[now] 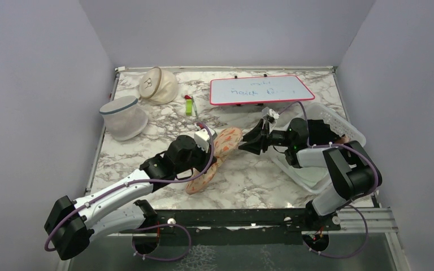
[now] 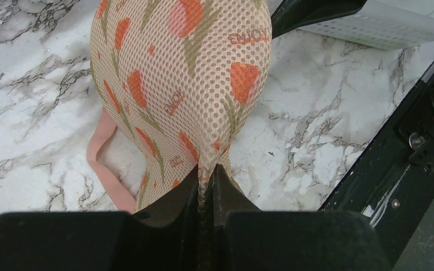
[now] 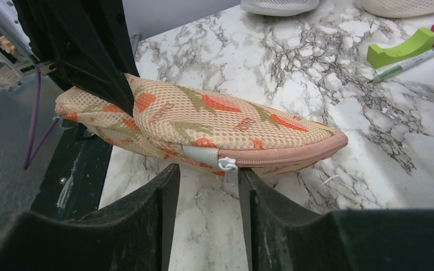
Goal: Unzip the laundry bag and remove the bra
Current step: Unzip the laundry bag at the center of the board.
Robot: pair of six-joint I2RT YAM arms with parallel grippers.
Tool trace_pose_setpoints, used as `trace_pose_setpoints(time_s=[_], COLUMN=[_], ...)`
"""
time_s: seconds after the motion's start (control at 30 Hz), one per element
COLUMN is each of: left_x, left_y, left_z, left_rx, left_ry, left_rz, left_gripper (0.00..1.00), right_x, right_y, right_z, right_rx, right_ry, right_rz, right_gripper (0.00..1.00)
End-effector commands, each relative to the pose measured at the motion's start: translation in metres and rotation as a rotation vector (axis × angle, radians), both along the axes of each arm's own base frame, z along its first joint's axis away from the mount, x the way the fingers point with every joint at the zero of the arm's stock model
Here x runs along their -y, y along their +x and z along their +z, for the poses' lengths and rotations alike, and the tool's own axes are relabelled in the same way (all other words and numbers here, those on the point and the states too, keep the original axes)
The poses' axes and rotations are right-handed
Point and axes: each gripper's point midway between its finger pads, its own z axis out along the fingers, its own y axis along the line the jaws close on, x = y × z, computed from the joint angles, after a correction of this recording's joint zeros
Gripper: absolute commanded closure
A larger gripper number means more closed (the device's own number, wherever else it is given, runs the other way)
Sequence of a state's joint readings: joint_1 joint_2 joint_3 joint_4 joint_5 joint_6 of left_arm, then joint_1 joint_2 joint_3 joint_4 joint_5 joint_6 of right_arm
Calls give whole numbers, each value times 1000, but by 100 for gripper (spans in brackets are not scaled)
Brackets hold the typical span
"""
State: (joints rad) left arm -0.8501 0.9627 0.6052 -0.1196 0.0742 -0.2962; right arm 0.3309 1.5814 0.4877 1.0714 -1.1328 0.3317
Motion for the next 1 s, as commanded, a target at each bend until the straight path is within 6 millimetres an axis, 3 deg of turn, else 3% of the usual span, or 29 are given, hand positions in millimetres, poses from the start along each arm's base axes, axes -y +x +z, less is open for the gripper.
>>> trace_pose_setpoints(time_s=[0.0, 0.17, 0.4, 0.63, 0.8, 0.97], left_x=[8, 8, 8, -2, -4, 11], left_y=[3, 2, 1, 9, 12, 10], left_z=[12, 12, 8, 6, 7, 20], left_rx=[38, 33, 24, 21, 19, 38], left_ry=[-53, -46, -49, 9, 72, 110], left_rz=[-26, -28, -26, 36, 28, -33], left_gripper=[100, 100, 100, 100, 74, 44], right_x=[-5, -1, 1, 8, 12, 4], right_y=[-1, -3, 1, 7, 7, -3], right_z=[13, 10, 13, 10, 7, 2], right_rx=[79, 96, 113, 101, 24, -49], right_ry=[28, 12, 6, -27, -55, -82], right_rz=[59, 31, -11, -110, -156, -136], right_gripper=[61, 71, 98, 99, 99, 99])
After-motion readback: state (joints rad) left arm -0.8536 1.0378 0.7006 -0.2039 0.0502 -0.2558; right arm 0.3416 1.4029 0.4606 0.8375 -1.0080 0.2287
